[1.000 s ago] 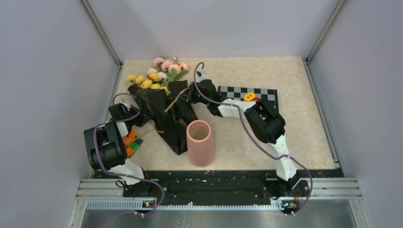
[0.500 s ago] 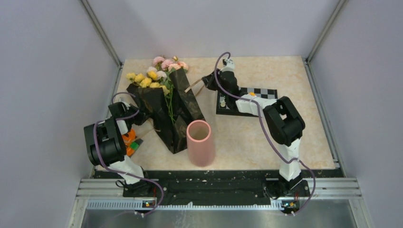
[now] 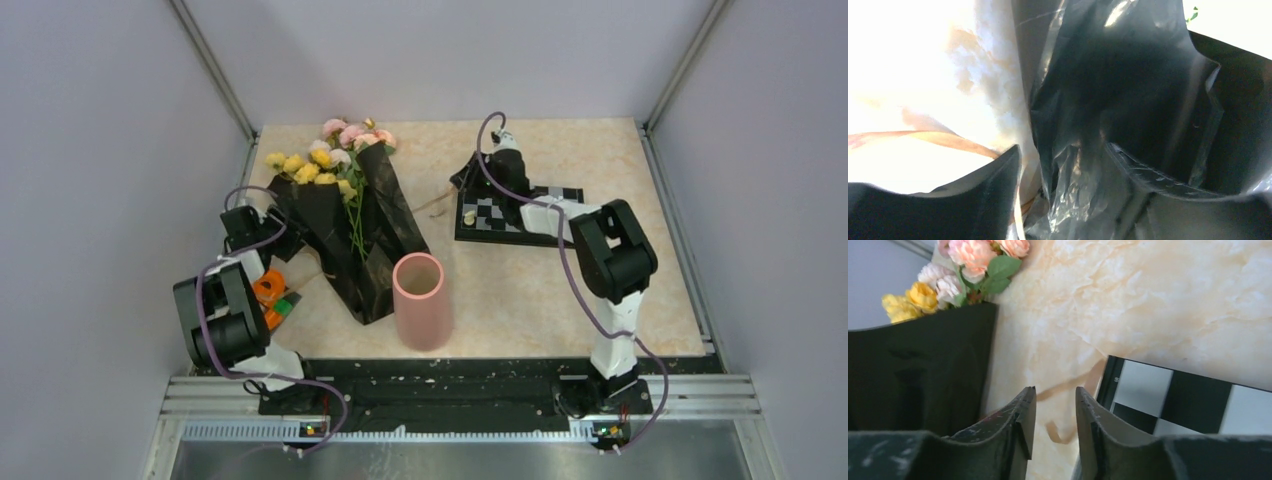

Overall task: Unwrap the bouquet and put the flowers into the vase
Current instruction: Unfold the wrapping paper at the center of the board.

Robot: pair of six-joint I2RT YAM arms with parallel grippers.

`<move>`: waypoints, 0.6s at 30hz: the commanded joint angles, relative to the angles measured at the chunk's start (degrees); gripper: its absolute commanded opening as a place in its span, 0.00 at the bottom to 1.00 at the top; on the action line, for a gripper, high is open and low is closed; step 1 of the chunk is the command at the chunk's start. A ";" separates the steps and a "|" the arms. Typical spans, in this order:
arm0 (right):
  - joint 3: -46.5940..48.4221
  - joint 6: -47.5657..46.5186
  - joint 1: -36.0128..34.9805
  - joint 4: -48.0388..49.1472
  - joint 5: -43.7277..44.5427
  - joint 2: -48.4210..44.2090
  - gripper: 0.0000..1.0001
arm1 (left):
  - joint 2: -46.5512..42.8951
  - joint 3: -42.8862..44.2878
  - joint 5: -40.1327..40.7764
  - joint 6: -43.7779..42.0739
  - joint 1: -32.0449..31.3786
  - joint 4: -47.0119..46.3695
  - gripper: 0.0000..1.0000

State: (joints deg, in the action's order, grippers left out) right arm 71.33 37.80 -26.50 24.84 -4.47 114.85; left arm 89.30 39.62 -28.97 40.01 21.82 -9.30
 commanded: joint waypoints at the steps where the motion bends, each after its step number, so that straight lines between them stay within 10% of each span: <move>1: 3.01 -6.50 2.37 -7.08 -8.28 -6.91 0.47 | -8.41 4.35 7.03 -4.83 0.28 11.62 0.74; 10: 1.94 -12.69 5.66 -16.37 -16.13 -17.17 0.64 | -23.15 9.31 13.57 -10.27 0.59 28.19 0.89; 18: -2.38 -11.79 5.59 -14.50 -34.61 -21.81 0.67 | -32.23 7.13 -1.43 -7.57 -2.36 29.71 0.89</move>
State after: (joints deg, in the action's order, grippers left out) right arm 71.11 26.11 -21.19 8.91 -26.94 95.70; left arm 60.18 47.57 -21.96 31.44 21.58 19.25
